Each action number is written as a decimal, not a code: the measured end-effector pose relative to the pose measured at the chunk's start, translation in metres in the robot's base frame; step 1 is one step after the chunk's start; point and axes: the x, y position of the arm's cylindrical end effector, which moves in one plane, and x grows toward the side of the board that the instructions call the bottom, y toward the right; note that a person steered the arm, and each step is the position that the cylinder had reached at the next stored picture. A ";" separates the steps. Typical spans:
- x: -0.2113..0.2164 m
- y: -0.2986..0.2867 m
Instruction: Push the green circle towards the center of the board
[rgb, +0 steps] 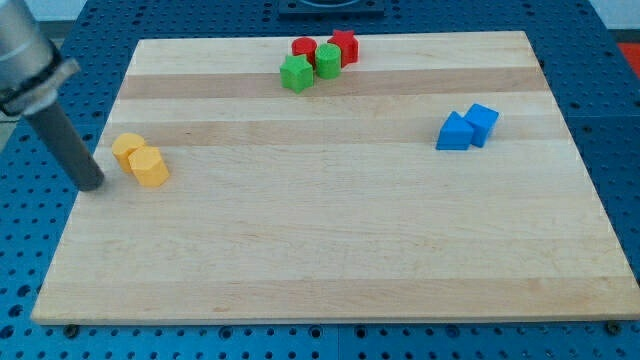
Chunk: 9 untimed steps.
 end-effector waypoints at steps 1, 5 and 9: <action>-0.037 0.026; -0.005 0.061; -0.030 0.001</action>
